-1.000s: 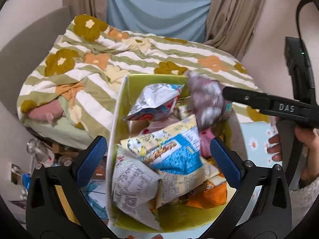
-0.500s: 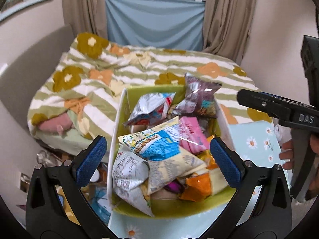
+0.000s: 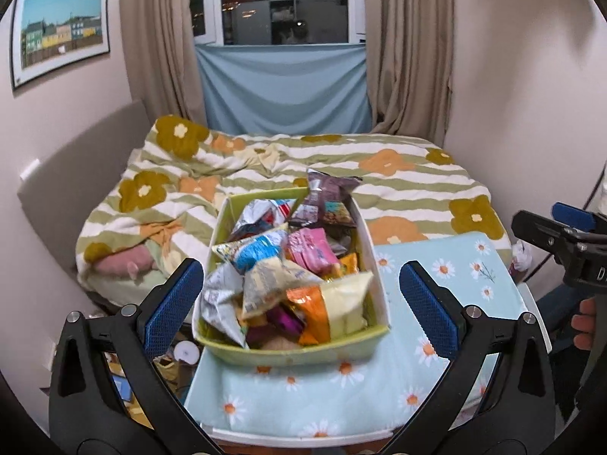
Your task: Organize snacks
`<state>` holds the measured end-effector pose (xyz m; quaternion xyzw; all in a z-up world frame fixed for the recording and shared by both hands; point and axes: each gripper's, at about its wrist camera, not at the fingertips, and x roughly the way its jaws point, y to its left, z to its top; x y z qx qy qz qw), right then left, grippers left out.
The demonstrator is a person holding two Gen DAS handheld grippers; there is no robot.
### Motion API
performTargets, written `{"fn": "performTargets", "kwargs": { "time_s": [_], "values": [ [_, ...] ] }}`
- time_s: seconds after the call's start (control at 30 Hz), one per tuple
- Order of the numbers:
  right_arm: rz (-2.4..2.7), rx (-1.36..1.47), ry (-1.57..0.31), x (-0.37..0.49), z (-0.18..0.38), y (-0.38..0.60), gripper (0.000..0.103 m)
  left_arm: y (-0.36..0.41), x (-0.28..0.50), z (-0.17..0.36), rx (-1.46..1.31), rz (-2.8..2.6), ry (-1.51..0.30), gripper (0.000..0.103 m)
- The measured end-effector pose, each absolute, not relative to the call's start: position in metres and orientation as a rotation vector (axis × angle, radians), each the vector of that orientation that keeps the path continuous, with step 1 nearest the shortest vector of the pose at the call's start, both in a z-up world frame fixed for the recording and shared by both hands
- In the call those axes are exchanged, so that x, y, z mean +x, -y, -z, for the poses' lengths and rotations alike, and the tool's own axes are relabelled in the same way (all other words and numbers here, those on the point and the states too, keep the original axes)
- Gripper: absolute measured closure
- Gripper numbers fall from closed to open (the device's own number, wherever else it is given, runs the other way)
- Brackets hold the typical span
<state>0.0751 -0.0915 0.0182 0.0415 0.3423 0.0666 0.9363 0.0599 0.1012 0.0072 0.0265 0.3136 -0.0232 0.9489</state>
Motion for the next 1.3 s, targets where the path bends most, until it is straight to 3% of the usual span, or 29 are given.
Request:
{"fn": "performTargets", "kwargs": {
  "time_s": [0.47,1.3],
  "values": [
    [0.044,0.023,-0.648,0.001,-0.007,0.118,0.000,-0.082,0.020,0.000,0.053,0.069,-0.641,0.000],
    [0.054,0.032,-0.652,0.004,-0.004,0.126,0.000,-0.078,0.020,-0.001,0.055,0.056,-0.630,0.000]
  ]
}}
